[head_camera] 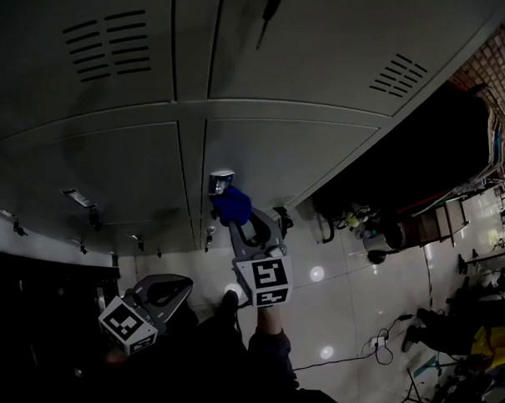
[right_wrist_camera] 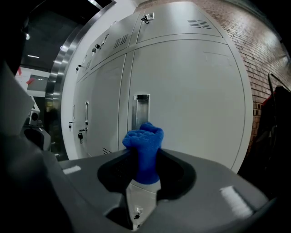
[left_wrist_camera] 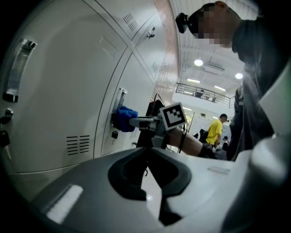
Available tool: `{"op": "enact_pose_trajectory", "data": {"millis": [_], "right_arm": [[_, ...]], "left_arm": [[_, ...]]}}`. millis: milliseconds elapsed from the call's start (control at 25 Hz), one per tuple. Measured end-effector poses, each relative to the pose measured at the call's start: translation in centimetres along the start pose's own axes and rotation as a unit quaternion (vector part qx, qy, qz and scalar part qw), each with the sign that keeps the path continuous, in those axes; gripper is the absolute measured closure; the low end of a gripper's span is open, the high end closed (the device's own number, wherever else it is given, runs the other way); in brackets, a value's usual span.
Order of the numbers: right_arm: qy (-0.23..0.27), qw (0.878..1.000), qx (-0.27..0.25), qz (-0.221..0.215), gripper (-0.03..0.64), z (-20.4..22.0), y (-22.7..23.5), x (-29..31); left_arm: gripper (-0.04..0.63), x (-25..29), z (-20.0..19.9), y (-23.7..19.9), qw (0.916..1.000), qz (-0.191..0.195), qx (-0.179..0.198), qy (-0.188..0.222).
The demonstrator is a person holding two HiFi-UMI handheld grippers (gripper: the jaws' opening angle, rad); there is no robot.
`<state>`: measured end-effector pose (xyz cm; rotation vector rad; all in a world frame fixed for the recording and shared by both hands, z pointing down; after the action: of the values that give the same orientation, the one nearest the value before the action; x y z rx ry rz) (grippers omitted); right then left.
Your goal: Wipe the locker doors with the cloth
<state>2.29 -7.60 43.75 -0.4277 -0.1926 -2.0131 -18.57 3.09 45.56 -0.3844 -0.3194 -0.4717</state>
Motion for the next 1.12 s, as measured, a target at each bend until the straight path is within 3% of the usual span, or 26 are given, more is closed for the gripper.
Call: {"op": "enact_pose_trajectory", "data": {"millis": [360,680,1120], "right_arm": [[0.01,1.0,0.01,-0.006,0.499,0.2,1.2,0.8],[0.008,1.0,0.013,-0.012,0.499,1.5,6.0,-0.3],[-0.003,0.999,0.033,0.043,0.499,4.5,15.0,-3.2]], "left_arm": [[0.598,0.4,-0.4,0.4,0.9998,-0.02,-0.002,-0.008],[0.598,4.7,-1.9,2.6,0.9996,-0.029,0.001,-0.006],[0.598,11.3,-2.8,5.7,0.9998,-0.017,0.005,-0.001]]}}
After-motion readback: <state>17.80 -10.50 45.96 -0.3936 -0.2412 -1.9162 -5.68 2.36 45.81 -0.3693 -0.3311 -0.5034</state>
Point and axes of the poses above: the fingertips, and each gripper's own axes: x forward along the fingers, y to its right, z out of its underside, the point moved 9 cm from there along -x, backward along the fingers, and after that the axes turned 6 degrees about -y, right-handed, at the moved point
